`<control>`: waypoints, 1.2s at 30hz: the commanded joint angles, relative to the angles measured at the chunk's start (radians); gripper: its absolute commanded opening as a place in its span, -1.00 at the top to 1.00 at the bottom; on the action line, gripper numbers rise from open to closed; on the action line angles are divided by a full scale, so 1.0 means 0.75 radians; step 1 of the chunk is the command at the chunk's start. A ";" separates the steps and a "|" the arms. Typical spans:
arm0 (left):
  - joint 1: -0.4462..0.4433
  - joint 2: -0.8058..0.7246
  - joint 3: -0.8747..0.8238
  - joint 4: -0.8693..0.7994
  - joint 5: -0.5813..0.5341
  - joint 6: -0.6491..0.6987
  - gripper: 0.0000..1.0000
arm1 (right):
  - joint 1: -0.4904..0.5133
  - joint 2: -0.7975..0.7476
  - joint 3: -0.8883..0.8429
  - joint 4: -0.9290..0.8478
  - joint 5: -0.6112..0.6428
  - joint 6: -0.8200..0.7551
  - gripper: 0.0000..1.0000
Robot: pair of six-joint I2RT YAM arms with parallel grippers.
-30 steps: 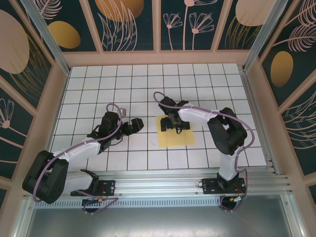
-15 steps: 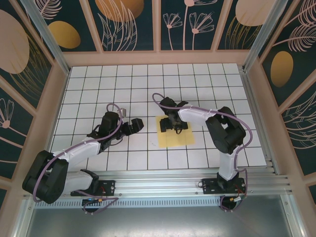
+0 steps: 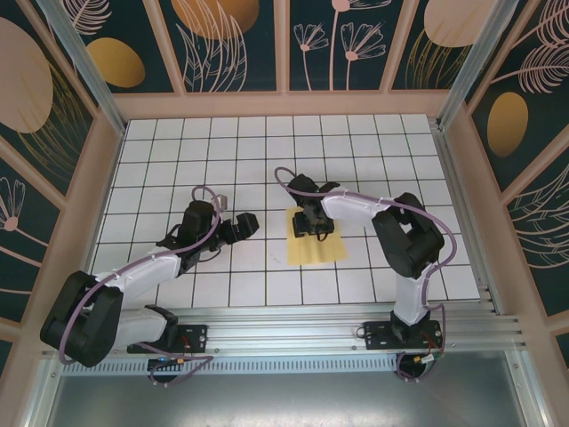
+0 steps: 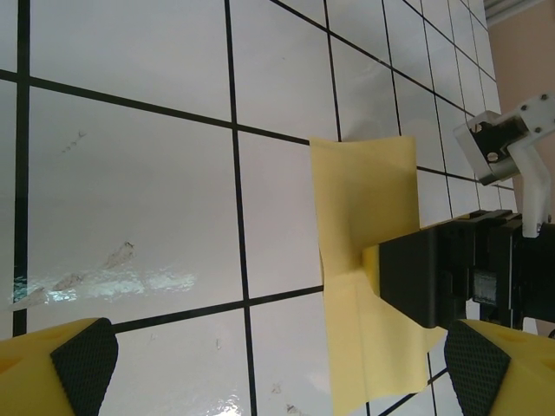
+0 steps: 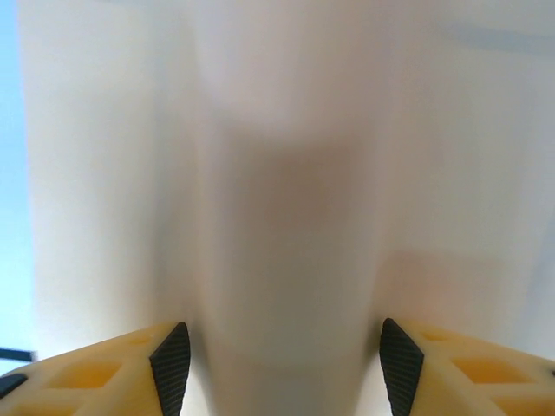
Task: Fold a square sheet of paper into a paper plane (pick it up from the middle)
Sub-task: Fold the square sheet of paper in half at the center of the table.
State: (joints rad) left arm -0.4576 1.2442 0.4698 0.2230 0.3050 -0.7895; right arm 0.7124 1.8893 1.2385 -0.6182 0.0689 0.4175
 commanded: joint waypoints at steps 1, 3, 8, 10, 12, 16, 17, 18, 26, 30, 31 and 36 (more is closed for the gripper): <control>-0.008 -0.025 0.026 -0.023 -0.022 0.022 -0.97 | -0.003 -0.138 0.046 -0.028 -0.066 0.005 -0.16; -0.007 -0.040 0.025 -0.031 -0.054 0.023 -0.97 | -0.009 -0.202 0.037 0.021 -0.142 0.018 -0.10; -0.008 -0.073 0.042 -0.064 -0.120 0.037 -0.97 | -0.046 -0.309 -0.031 0.215 -0.411 0.069 -0.03; -0.008 -0.084 0.049 -0.068 -0.126 0.039 -0.97 | -0.076 -0.343 -0.086 0.342 -0.555 0.111 -0.02; -0.007 -0.090 0.049 -0.063 -0.123 0.035 -0.97 | -0.104 -0.369 -0.141 0.456 -0.649 0.154 -0.03; -0.008 -0.105 0.029 -0.015 -0.074 0.020 -0.97 | -0.180 -0.381 -0.269 0.600 -0.719 0.217 -0.02; -0.008 -0.107 0.020 0.013 -0.044 0.017 -0.97 | -0.205 -0.383 -0.311 0.636 -0.736 0.231 -0.02; -0.009 -0.107 0.007 0.056 -0.002 0.010 -0.97 | -0.212 -0.384 -0.360 0.677 -0.750 0.249 -0.03; -0.011 -0.005 0.005 0.237 0.242 -0.036 -0.74 | -0.366 -0.427 -0.583 0.713 -0.709 0.231 -0.22; -0.040 0.065 0.044 0.230 0.253 -0.029 -0.56 | -0.436 -0.478 -0.654 0.680 -0.712 0.187 -0.33; -0.050 0.083 0.054 0.230 0.251 -0.030 -0.51 | -0.453 -0.492 -0.666 0.672 -0.712 0.175 -0.35; -0.119 0.176 0.113 0.229 0.224 -0.042 -0.21 | -0.485 -0.503 -0.680 0.599 -0.674 0.106 -0.36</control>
State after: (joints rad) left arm -0.5255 1.3506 0.5083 0.3584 0.4641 -0.8207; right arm 0.3538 1.5311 0.7433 -0.1314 -0.4473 0.5472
